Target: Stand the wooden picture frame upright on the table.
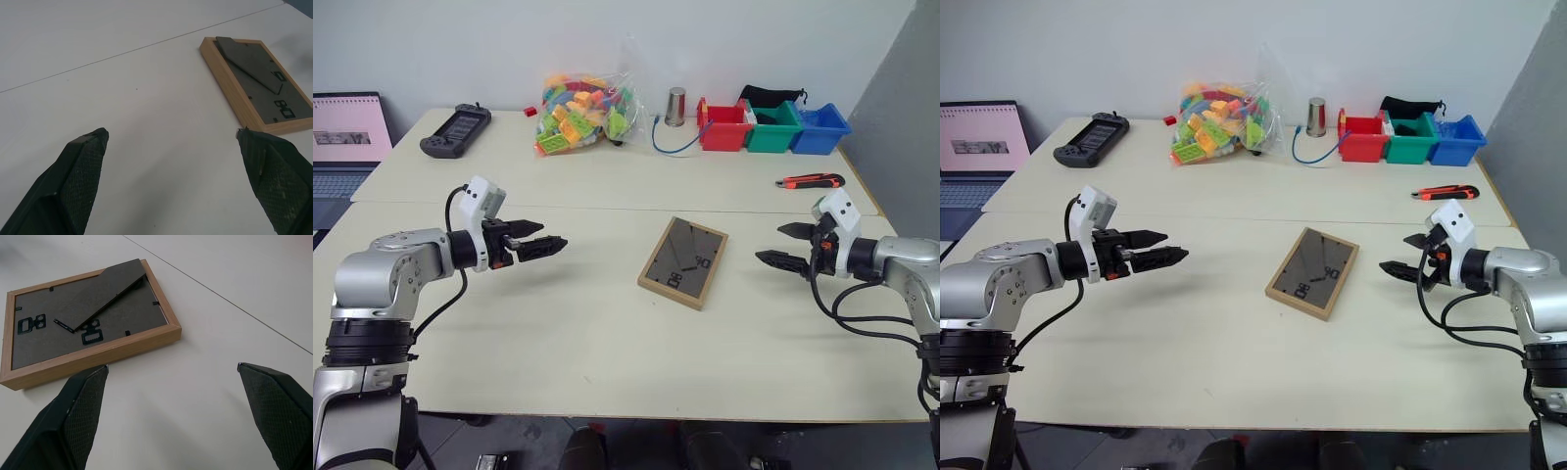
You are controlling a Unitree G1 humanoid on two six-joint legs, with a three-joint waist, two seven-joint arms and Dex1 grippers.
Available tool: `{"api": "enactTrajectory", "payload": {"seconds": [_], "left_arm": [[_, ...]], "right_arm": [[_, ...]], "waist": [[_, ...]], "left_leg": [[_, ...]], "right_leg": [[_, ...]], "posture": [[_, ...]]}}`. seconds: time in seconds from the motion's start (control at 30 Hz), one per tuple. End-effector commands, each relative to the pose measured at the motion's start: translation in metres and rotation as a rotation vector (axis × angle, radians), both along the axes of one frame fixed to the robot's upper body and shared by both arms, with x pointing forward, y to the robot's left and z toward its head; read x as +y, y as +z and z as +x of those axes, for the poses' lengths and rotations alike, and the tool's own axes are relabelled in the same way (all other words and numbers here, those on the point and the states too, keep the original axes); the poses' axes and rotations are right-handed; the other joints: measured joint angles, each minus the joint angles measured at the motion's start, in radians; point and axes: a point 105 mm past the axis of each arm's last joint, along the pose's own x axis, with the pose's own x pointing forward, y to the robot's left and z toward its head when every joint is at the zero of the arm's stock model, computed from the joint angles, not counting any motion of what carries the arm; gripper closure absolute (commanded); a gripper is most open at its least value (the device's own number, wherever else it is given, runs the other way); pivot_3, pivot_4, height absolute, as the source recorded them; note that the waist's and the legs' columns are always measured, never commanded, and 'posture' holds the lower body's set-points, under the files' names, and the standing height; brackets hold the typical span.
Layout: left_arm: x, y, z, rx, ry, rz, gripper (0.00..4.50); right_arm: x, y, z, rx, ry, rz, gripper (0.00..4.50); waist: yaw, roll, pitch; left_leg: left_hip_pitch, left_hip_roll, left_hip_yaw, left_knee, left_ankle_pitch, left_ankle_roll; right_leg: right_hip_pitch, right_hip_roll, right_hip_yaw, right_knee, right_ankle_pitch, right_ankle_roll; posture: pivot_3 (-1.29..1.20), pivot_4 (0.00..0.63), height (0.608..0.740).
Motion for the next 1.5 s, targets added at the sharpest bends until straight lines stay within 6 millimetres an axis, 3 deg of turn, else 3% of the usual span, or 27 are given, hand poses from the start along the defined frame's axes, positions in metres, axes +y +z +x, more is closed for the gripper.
{"api": "enactTrajectory", "payload": {"seconds": [0.03, 0.07, 0.17, 0.3, 0.47, 0.5, 0.6, 0.67, 0.8, 0.97, 1.13, 1.33, 1.5], "left_arm": [[-0.006, 0.019, -0.001, -0.056, -0.023, -0.033, 0.37], [-0.008, 0.018, -0.001, -0.053, -0.028, -0.038, 0.38], [-0.011, 0.013, 0.000, -0.050, -0.038, -0.019, 1.12], [-0.019, 0.006, 0.009, -0.049, -0.033, -0.029, 2.04], [-0.046, -0.011, 0.020, -0.043, -0.102, -0.007, 3.25], [-0.050, -0.013, 0.023, -0.044, -0.107, -0.005, 3.32], [-0.067, -0.024, 0.036, -0.067, -0.122, 0.015, 4.18], [-0.077, -0.030, 0.043, -0.075, -0.130, 0.018, 4.45], [-0.103, -0.036, 0.056, -0.100, -0.159, 0.002, 4.50], [-0.132, -0.041, 0.069, -0.125, -0.178, 0.000, 4.50], [-0.156, -0.055, 0.073, -0.119, -0.214, 0.059, 4.50], [-0.173, -0.067, 0.068, -0.092, -0.283, 0.083, 4.50], [-0.172, -0.065, 0.064, -0.091, -0.297, 0.074, 4.50]], "right_arm": [[-0.002, 0.008, 0.001, -0.044, -0.011, 0.003, 0.00], [-0.002, 0.007, 0.001, -0.042, -0.015, 0.005, 0.00], [0.007, 0.004, -0.003, -0.033, 0.010, 0.014, 0.00], [0.010, -0.001, -0.002, -0.028, -0.006, 0.014, 0.78], [0.017, -0.010, -0.001, -0.018, -0.003, -0.005, 2.06], [0.018, -0.011, 0.000, -0.018, -0.005, -0.008, 2.16], [0.018, -0.018, 0.005, -0.025, -0.029, -0.028, 3.06], [0.020, -0.023, 0.007, -0.021, -0.030, -0.036, 3.37], [0.026, -0.037, 0.010, -0.017, -0.052, -0.066, 4.48], [0.035, -0.051, 0.010, -0.035, -0.103, -0.094, 4.48], [0.048, -0.051, 0.011, -0.062, -0.125, -0.071, 4.48], [0.064, -0.045, 0.012, -0.079, -0.108, -0.044, 4.48], [0.086, -0.040, 0.009, -0.076, -0.049, 0.005, 4.48]], "waist": [[0.000, 0.000, 0.000], [0.000, 0.000, 0.000], [0.001, 0.000, 0.000], [0.001, 0.000, 0.000], [0.014, 0.000, 0.000], [0.015, 0.000, 0.000], [0.020, 0.000, 0.000], [0.021, 0.000, 0.000], [0.022, 0.000, 0.000], [0.024, 0.000, 0.000], [0.022, 0.000, 0.000], [0.020, 0.000, 0.000], [0.019, 0.000, 0.000]], "left_leg": [[0.000, 0.000, 0.000, 0.000, 0.000, 0.000], [0.000, 0.000, 0.000, 0.000, 0.000, 0.000], [0.000, 0.000, 0.000, 0.000, 0.000, 0.000], [0.000, 0.000, 0.000, 0.000, 0.000, 0.000], [0.000, 0.000, -0.001, 0.001, 0.000, 0.000], [0.000, 0.000, -0.001, 0.002, 0.000, 0.000], [0.000, 0.000, -0.001, 0.002, 0.000, 0.000], [0.000, 0.000, -0.001, 0.003, 0.000, 0.000], [0.000, -0.001, -0.001, 0.003, 0.000, 0.000], [-0.001, -0.001, -0.001, 0.003, 0.000, 0.000], [-0.001, -0.001, -0.001, 0.004, 0.000, 0.000], [-0.001, -0.001, -0.001, 0.004, 0.000, 0.000], [-0.001, -0.001, -0.001, 0.004, 0.000, 0.000]], "right_leg": [[0.000, 0.000, 0.000, 0.000, 0.000, 0.000], [0.000, 0.000, 0.000, 0.000, 0.000, 0.000], [0.000, 0.000, 0.000, 0.000, 0.000, 0.000], [0.001, 0.000, 0.000, 0.000, 0.000, 0.000], [0.001, 0.000, -0.001, 0.000, 0.000, 0.000], [0.001, 0.000, -0.001, 0.000, 0.000, 0.000], [0.001, 0.000, -0.001, 0.000, 0.000, 0.000], [0.001, 0.000, -0.001, 0.000, 0.000, 0.000], [0.002, 0.000, 0.000, 0.000, 0.000, 0.000], [0.002, 0.000, -0.001, 0.000, 0.000, 0.000], [0.002, 0.000, 0.000, 0.000, 0.000, 0.000], [0.002, 0.000, 0.000, 0.000, 0.000, 0.000], [0.002, 0.000, 0.000, 0.001, 0.000, 0.000]], "posture": [[0.00, 0.150, 0.740], [0.00, 0.150, 0.740], [0.00, 0.150, 0.740], [0.00, 0.150, 0.740], [0.00, 0.150, 0.740], [0.00, 0.150, 0.740], [0.00, 0.150, 0.740], [0.00, 0.150, 0.740], [0.00, 0.150, 0.740], [0.00, 0.150, 0.740], [0.00, 0.150, 0.740], [0.00, 0.150, 0.740], [0.00, 0.150, 0.740]]}}
